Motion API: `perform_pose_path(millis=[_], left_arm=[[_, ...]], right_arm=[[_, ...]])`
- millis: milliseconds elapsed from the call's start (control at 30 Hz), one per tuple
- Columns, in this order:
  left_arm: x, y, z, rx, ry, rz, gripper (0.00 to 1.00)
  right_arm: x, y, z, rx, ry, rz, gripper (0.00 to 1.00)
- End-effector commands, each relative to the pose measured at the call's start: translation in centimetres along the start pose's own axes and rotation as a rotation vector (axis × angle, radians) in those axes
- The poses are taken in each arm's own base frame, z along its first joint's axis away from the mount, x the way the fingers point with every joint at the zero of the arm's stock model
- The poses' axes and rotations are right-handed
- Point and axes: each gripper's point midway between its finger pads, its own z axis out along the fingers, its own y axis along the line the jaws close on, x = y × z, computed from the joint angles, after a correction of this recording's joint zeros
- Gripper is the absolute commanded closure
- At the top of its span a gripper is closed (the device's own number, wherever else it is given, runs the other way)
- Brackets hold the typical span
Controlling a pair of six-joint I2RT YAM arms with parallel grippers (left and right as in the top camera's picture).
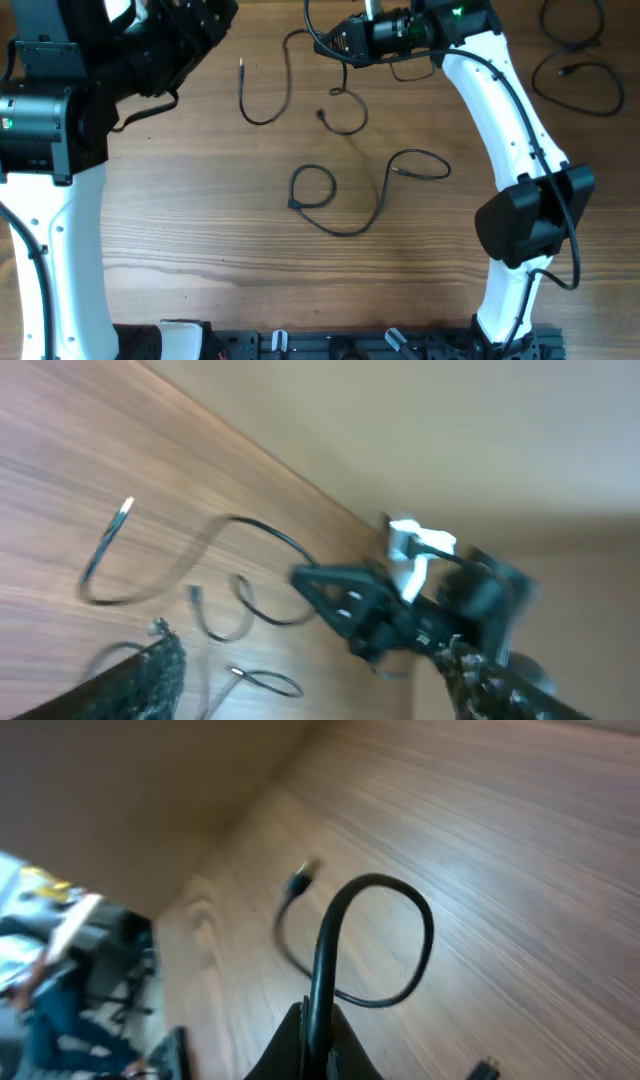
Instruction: Untangle cables
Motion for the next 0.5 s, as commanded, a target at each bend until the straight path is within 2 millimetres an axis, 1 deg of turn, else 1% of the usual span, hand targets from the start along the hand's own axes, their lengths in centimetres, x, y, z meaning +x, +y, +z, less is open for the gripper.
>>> perform_pose_path(millis=[0,67,133,167,200,233,267,300,367,433,467], left_arm=[[-1.3,2.5,-0.1,-0.129,-0.080,-0.004,0.06],[-1.1,3.0,0.2,-0.149,-0.069,-0.011,0.06],[-0.9,3.4,0.5,-0.163,-0.053,-0.017,0.06],[-0.8,3.6,0.8,-0.170,-0.045,-0.020,0.06],[-0.7,3.7,0.9,-0.176,-0.039,-0.023,0.06],[-0.6,3.9,1.0,-0.181,-0.034,-0.025,0.06],[-0.6,4.0,1.1,-0.186,-0.028,-0.027,0.06],[-0.5,4.0,1.2,-0.187,-0.023,-0.028,0.06],[-0.5,4.1,1.3,-0.188,-0.022,-0.029,0.06],[-0.4,4.1,1.3,-0.188,-0.021,-0.029,0.06],[-0.4,4.1,1.3,-0.188,-0.020,-0.029,0.06]], right_arm=[[-2.1,0.8,-4.9,0.266,-0.085,-0.019,0.96],[-3.0,0.9,-8.1,0.418,-0.139,-0.028,0.96],[-3.6,1.1,-11.8,0.556,-0.201,-0.014,0.96],[-3.7,1.1,-14.3,0.631,-0.241,0.005,0.96],[-3.8,1.1,-15.8,0.671,-0.265,0.020,0.96],[-3.7,1.0,-18.3,0.729,-0.304,0.050,0.96],[-3.5,0.9,-20.1,0.766,-0.326,0.061,0.96],[-3.1,0.8,-22.4,0.804,-0.354,0.086,0.96],[-2.2,0.2,-25.9,0.860,-0.398,0.154,0.96],[-0.7,-0.8,-29.7,0.922,-0.444,0.256,0.96],[0.1,-1.4,-31.3,0.950,-0.464,0.306,0.96]])
